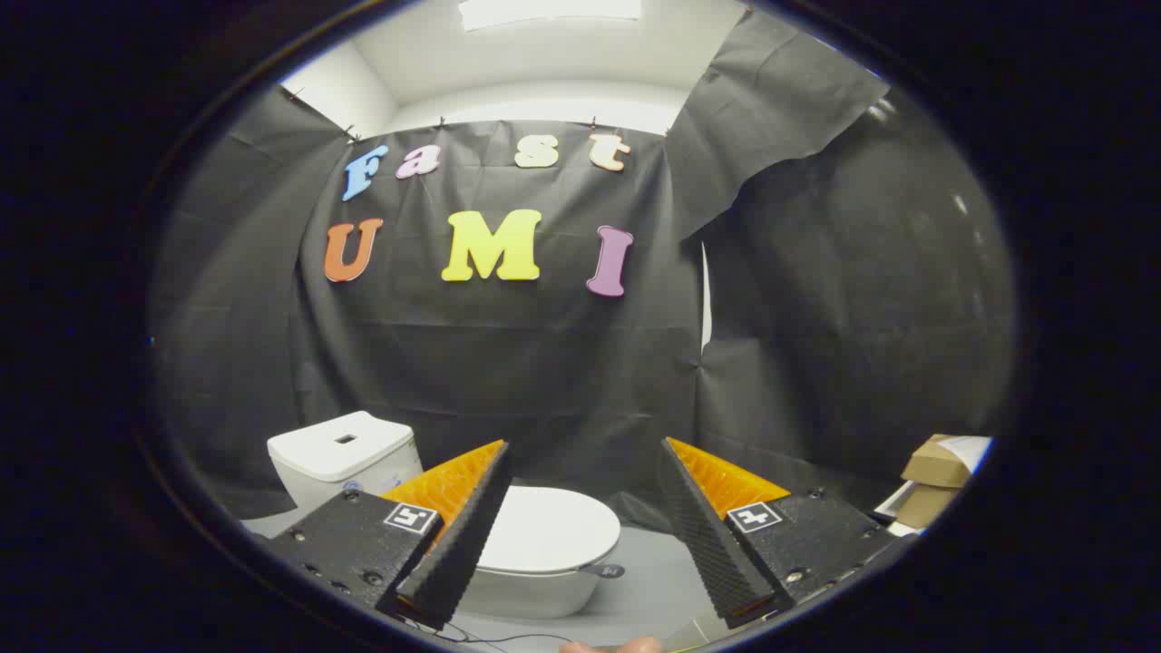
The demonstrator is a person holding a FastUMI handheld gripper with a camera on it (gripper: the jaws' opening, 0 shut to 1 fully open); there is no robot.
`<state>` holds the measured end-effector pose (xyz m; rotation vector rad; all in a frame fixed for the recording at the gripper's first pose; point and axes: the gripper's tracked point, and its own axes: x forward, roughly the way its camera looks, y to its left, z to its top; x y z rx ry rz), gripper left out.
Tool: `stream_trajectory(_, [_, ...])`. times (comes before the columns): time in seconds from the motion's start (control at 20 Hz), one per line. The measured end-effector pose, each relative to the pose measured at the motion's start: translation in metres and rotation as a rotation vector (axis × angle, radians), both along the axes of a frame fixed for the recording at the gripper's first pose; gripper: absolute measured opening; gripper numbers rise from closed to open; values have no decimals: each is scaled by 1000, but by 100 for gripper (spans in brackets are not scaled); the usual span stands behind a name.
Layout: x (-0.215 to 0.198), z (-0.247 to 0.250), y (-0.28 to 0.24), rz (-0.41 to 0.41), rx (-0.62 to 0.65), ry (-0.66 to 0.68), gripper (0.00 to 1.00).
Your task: Open the toilet lid.
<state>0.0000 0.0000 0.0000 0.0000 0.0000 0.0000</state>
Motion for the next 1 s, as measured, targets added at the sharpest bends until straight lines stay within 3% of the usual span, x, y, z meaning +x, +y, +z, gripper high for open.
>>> stream_trajectory(0.35, [-3,-2,-15,-34,-10,6,100])
stream_trajectory(1.0, [2,-27,-1,-4,-57,54,100])
